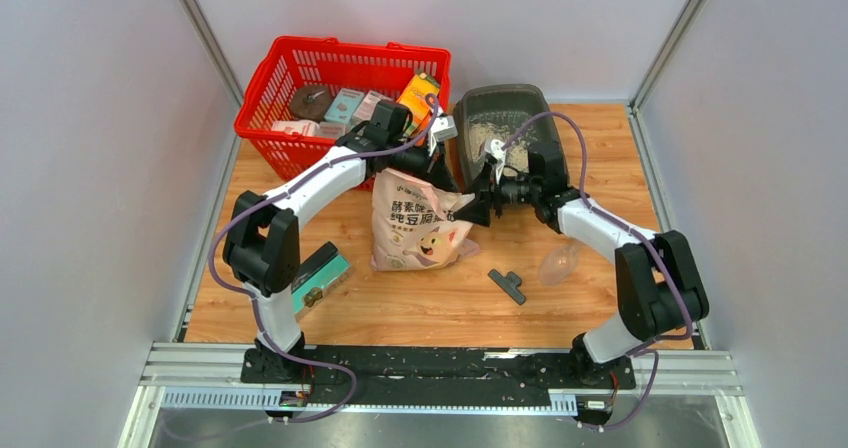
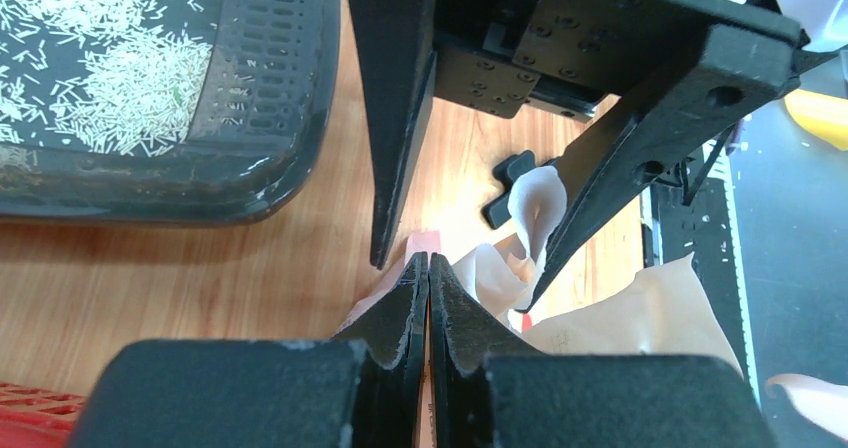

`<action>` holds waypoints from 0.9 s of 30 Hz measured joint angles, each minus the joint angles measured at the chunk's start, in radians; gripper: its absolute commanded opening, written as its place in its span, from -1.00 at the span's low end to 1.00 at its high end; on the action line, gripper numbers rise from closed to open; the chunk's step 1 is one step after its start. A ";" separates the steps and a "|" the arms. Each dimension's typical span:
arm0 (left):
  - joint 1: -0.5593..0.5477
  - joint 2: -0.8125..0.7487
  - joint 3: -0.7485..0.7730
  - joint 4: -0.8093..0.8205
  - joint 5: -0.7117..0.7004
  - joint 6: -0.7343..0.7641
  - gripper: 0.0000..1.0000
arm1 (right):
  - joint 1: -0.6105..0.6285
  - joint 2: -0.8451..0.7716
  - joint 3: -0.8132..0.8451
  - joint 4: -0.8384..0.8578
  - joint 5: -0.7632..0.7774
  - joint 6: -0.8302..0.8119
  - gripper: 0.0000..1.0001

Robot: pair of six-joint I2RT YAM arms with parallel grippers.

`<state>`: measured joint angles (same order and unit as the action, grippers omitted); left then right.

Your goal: Fill the litter box with clean litter

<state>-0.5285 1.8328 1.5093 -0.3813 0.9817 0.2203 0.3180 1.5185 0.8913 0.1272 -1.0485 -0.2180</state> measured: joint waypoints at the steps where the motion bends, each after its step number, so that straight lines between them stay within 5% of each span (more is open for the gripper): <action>1: 0.000 0.004 0.003 -0.002 0.002 -0.003 -0.85 | 0.000 0.011 0.000 0.014 -0.003 0.011 0.26; 9: 0.000 0.017 0.005 0.001 0.008 -0.038 -0.85 | 0.013 0.100 0.014 0.172 -0.047 0.145 -0.03; 18: 0.002 0.017 0.005 0.022 0.022 -0.112 -0.83 | 0.036 0.135 0.019 0.294 -0.054 0.307 -0.77; 27: 0.033 -0.010 -0.016 0.072 -0.014 -0.283 -0.21 | 0.034 0.129 0.019 0.289 -0.058 0.367 -0.93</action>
<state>-0.4957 1.8225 1.4933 -0.3096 0.9672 -0.0628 0.3523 1.6474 0.9100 0.4160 -1.1065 0.1490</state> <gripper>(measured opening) 0.307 0.211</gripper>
